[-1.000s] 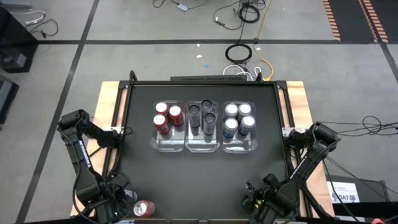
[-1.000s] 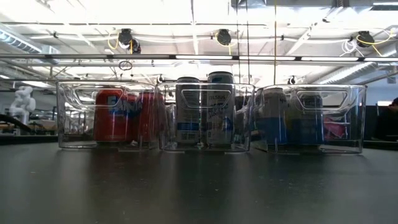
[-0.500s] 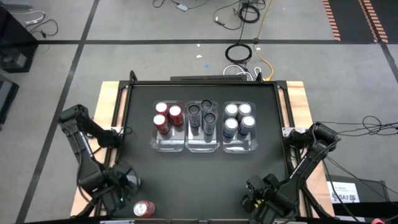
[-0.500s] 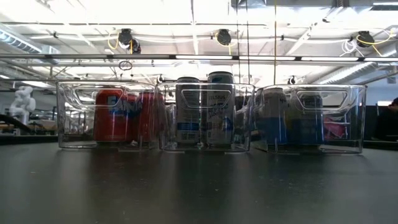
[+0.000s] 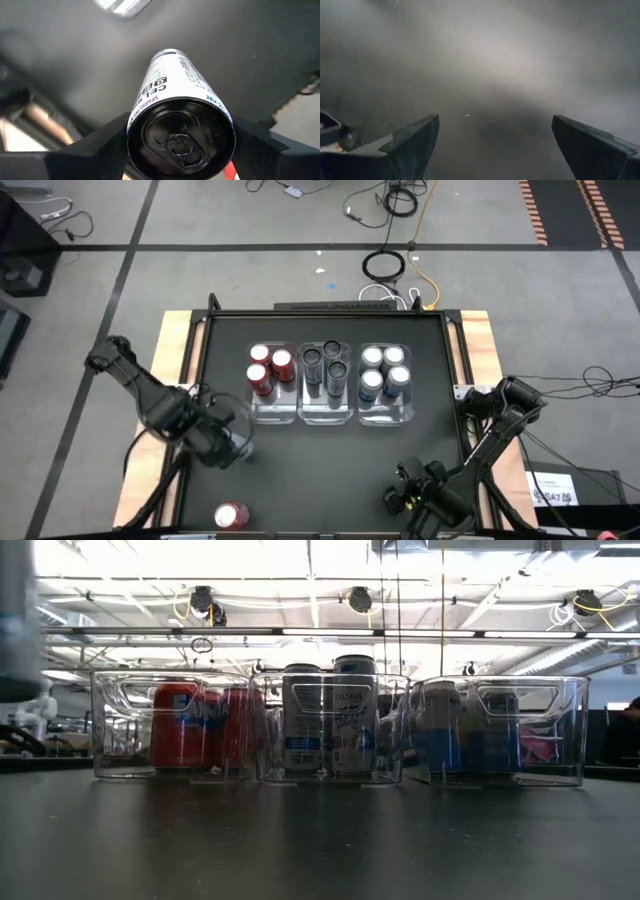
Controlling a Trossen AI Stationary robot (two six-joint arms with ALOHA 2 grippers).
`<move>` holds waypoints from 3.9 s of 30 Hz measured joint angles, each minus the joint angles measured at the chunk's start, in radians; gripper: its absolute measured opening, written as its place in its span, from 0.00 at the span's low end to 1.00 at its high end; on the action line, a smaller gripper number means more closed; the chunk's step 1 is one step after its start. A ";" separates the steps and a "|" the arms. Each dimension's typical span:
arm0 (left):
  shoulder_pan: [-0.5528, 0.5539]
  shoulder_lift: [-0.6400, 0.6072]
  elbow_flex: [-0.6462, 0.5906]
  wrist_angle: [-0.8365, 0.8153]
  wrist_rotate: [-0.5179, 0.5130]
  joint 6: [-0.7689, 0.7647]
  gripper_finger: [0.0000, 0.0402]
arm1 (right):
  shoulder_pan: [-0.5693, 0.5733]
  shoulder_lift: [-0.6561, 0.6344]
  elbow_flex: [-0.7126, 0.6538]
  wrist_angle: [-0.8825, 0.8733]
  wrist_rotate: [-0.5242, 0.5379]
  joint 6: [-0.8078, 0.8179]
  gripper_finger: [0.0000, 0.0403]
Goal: Sort soda cans
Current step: Put the white-blue soda can into the center transparent bin, then put the red soda can into the middle left transparent bin
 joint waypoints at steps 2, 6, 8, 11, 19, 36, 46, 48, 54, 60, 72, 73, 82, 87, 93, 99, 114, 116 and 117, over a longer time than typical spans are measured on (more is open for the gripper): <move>0.054 -0.022 0.000 0.024 0.000 0.085 0.72 | -0.007 0.000 0.000 0.001 0.000 0.031 0.95; 0.159 -0.065 0.001 0.113 0.000 0.263 0.72 | -0.023 0.000 0.000 0.015 0.001 0.083 0.95; 0.212 -0.078 0.013 0.151 0.000 0.343 0.72 | -0.032 0.000 0.000 0.022 0.001 0.105 0.95; 0.293 -0.085 0.056 0.182 0.022 0.485 0.72 | -0.048 0.000 0.000 0.038 0.001 0.137 0.95; 0.492 -0.027 0.191 0.224 0.042 0.857 0.72 | -0.097 0.000 0.000 0.101 0.003 0.162 0.95; 0.700 0.363 0.458 0.167 0.112 1.366 0.72 | -0.134 0.000 0.000 0.337 0.183 0.123 0.95; 0.760 0.531 0.503 0.139 0.026 1.475 0.72 | -0.147 0.000 0.000 0.360 0.182 0.127 0.95; 0.770 0.560 0.503 0.134 0.018 1.494 0.72 | -0.154 0.000 0.000 0.362 0.182 0.127 0.95; 0.795 0.640 0.503 0.110 -0.004 1.530 0.72 | -0.174 0.000 0.000 0.373 0.182 0.124 0.95; 0.817 0.670 0.509 0.140 -0.046 1.529 0.72 | -0.184 0.000 0.000 0.379 0.181 0.124 0.95; 0.826 0.674 0.507 0.174 -0.053 1.529 0.72 | -0.192 0.000 0.000 0.381 0.180 0.123 0.95; 0.826 0.674 0.506 0.179 -0.053 1.529 0.72 | -0.193 0.000 0.000 0.381 0.181 0.123 0.95; 0.827 0.676 0.505 0.192 -0.055 1.478 0.73 | -0.201 0.000 0.000 0.381 0.182 0.123 0.95; 0.830 0.680 0.502 0.190 -0.074 1.478 0.78 | -0.208 0.000 0.000 0.384 0.182 0.109 0.95; 0.829 0.683 0.500 0.188 -0.115 1.477 0.82 | -0.214 0.000 0.000 0.385 0.182 0.108 0.95; 0.829 0.681 0.500 0.188 -0.125 1.477 0.89 | -0.214 0.000 0.000 0.385 0.182 0.100 0.95; 0.827 0.679 0.589 0.029 -0.107 1.419 0.98 | -0.214 0.000 0.000 0.384 0.185 0.024 0.95; 0.827 0.678 0.631 -0.014 -0.106 1.376 0.98 | -0.214 0.000 0.000 0.384 0.185 -0.007 0.95; 0.825 0.678 0.652 -0.038 -0.106 1.353 0.98 | -0.214 0.000 0.000 0.384 0.185 -0.023 0.95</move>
